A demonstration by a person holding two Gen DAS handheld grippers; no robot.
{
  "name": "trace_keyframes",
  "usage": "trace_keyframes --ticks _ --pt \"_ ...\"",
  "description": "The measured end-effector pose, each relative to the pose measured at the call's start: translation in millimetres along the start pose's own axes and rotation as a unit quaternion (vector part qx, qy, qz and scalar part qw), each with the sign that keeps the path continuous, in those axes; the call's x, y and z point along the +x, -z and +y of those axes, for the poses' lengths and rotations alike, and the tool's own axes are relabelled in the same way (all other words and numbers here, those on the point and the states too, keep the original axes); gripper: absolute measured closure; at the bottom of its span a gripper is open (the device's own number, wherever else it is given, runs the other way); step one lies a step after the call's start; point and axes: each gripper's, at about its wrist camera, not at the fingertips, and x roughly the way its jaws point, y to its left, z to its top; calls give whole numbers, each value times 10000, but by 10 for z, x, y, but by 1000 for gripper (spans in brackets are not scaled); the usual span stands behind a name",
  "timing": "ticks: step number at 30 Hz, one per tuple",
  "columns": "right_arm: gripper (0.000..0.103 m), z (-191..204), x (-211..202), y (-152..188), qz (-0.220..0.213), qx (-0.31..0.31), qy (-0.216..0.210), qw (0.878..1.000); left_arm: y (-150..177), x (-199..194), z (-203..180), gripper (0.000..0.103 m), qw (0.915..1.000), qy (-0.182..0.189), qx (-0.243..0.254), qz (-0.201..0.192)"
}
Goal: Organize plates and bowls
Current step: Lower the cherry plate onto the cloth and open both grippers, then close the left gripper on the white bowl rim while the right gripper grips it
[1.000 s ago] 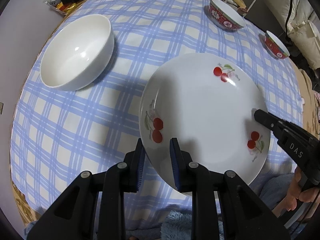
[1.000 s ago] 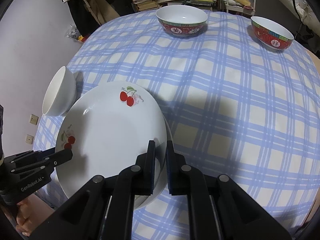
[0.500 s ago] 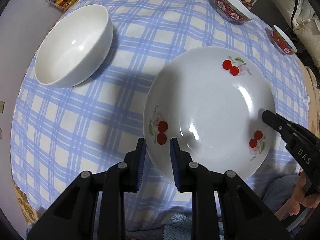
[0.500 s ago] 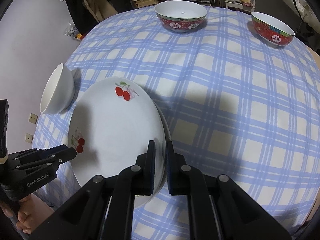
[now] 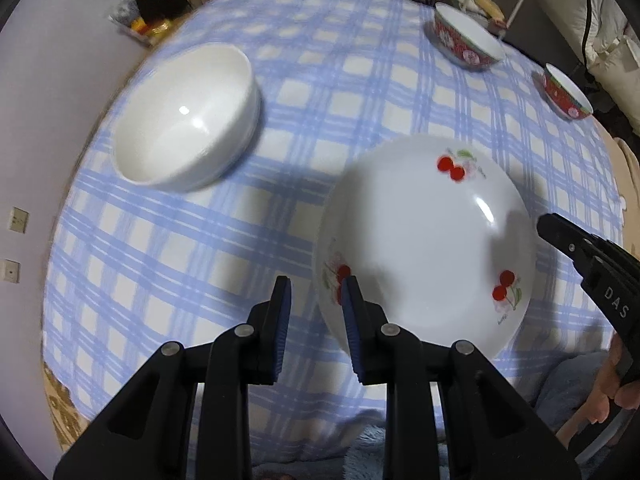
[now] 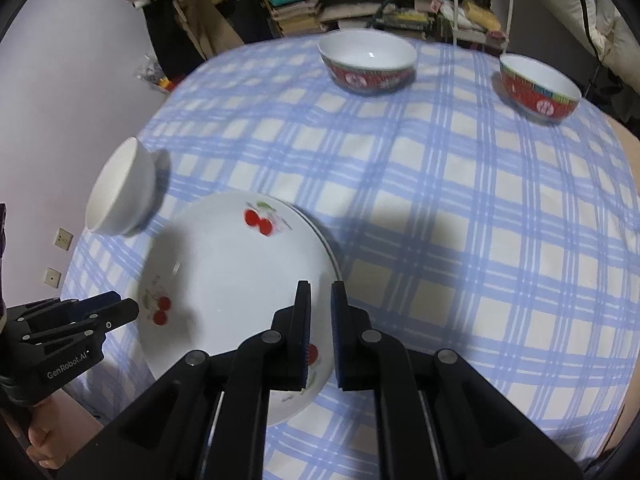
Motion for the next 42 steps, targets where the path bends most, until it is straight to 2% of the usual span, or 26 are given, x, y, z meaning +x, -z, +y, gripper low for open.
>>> trace_keyframes --ticks 3,7,8,10,11,14,16,17,18,19,21,23,29,35,38,42 --pt "92 54 -88 -29 -197 -57 -57 9998 -2 -147 49 76 9991 -299 30 -288" --pt "91 163 -203 -89 -453 -166 -168 9987 -72 -348 152 73 9983 -336 38 -485" --pt "90 197 -225 -107 -502 -201 -172 9984 -94 -414 188 71 9979 -360 24 -547" --pt "85 279 -268 -151 -579 -282 -175 9978 -129 -497 241 58 9972 -383 -2 -637" --pt "83 319 -291 -171 -614 -327 -190 9974 -153 -559 294 58 9965 -412 -29 -729" --pt "72 457 -379 -235 -794 -425 -261 9956 -198 -670 420 55 9950 -497 -84 -863" --pt "56 539 -437 -276 -947 -442 -273 9941 -238 -727 509 50 9938 -586 -122 -940" --pt "50 584 -461 -298 -1045 -419 -256 9933 -257 -761 569 49 9928 -670 -143 -983" --pt "41 615 -479 -315 -1111 -398 -244 9927 -268 -790 623 44 9919 -740 -168 -1019" --pt "36 649 -492 -333 -1169 -374 -254 9921 -283 -822 703 35 9911 -783 -217 -1050" --pt "30 718 -494 -380 -1205 -318 -336 9916 -299 -866 835 24 9906 -780 -337 -1072" --pt "24 789 -472 -439 -1174 -233 -440 9918 -318 -903 993 23 9898 -780 -459 -1099" --pt "22 1008 -373 -592 -1105 -152 -594 9920 -356 -919 1326 17 9871 -947 -635 -1126" --pt "15 1160 -287 -710 -1087 -37 -749 9912 -386 -812 1683 17 9850 -969 -975 -1047" --pt "8 1218 -217 -763 -1085 -19 -730 9914 -413 -714 1816 17 9840 -995 -1085 -999" --pt "7 1276 -82 -832 -988 -51 -682 9927 -436 -618 1910 17 9819 -1036 -1126 -1117"
